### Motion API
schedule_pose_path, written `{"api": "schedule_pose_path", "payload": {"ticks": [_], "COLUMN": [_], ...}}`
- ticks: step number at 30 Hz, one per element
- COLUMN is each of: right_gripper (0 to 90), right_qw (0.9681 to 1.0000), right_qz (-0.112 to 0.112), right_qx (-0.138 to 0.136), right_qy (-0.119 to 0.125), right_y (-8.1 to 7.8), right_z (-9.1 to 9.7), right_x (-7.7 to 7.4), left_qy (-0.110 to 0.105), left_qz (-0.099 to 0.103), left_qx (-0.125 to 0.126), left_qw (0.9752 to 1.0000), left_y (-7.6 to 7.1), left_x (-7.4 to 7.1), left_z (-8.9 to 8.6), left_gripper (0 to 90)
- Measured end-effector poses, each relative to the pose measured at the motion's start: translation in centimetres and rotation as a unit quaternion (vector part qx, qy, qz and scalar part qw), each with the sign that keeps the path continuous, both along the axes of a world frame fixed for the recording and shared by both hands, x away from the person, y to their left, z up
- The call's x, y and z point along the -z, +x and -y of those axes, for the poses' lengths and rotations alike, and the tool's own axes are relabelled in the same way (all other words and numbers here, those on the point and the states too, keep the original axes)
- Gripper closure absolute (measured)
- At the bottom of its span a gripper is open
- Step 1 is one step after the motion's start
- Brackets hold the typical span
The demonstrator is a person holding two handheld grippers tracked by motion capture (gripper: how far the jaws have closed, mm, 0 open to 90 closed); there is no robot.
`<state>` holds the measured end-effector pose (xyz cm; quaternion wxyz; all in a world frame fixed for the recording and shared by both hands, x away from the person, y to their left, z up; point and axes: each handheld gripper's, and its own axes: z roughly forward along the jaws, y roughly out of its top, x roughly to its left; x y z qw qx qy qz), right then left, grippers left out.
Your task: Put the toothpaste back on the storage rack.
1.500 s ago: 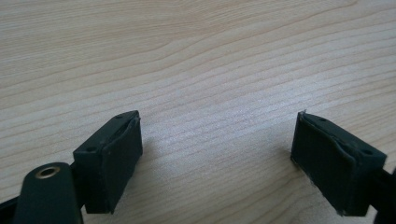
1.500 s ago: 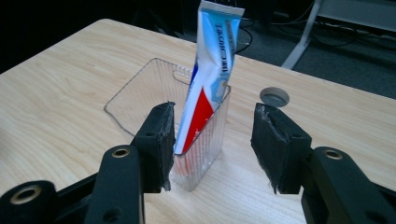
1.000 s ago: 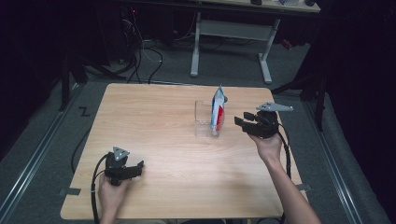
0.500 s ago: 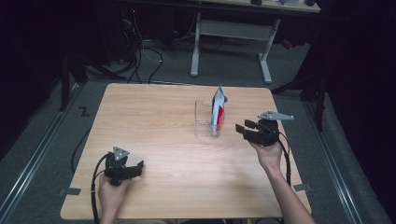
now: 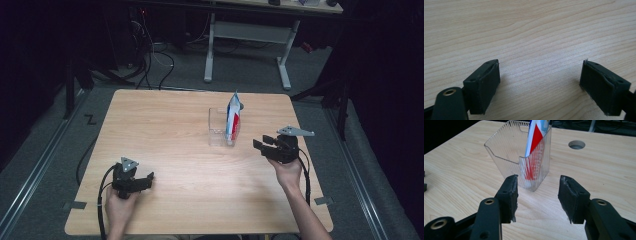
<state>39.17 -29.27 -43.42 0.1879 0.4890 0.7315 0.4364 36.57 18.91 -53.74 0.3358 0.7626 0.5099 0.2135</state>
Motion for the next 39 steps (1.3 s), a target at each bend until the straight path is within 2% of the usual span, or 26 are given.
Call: {"api": "schedule_pose_path", "payload": {"ticks": [7, 11, 21, 34, 39], "right_gripper": [50.0, 50.0, 50.3, 50.8, 50.8], "right_qw": [1.0000, 0.9998, 0.9996, 0.9991, 0.9989], "right_qz": [-0.005, -0.015, -0.024, -0.038, -0.041], "right_qx": [0.003, 0.008, 0.009, 0.017, 0.016], "right_qy": [0.006, 0.007, -0.007, -0.006, -0.013], "right_y": [-0.3, -0.4, -0.7, -0.8, -0.8], "right_z": [0.2, 0.3, 0.2, 0.4, 0.5], "right_x": [0.8, 1.5, 3.0, 4.4, 4.8], "left_qy": [0.000, 0.000, 0.000, 0.000, 0.000], "left_qz": [0.000, 0.000, 0.000, 0.000, 0.000], "left_qx": [0.000, 0.000, 0.000, 0.000, 0.000], "left_qw": [1.0000, 1.0000, 1.0000, 1.0000, 1.0000], "left_y": [0.0, 0.0, 0.0, 0.0, 0.0], "left_x": [0.0, 0.0, 0.0, 0.0, 0.0], "left_z": [0.0, 0.0, 0.0, 0.0, 0.0], "left_gripper": [17.0, 17.0, 17.0, 17.0, 17.0]}}
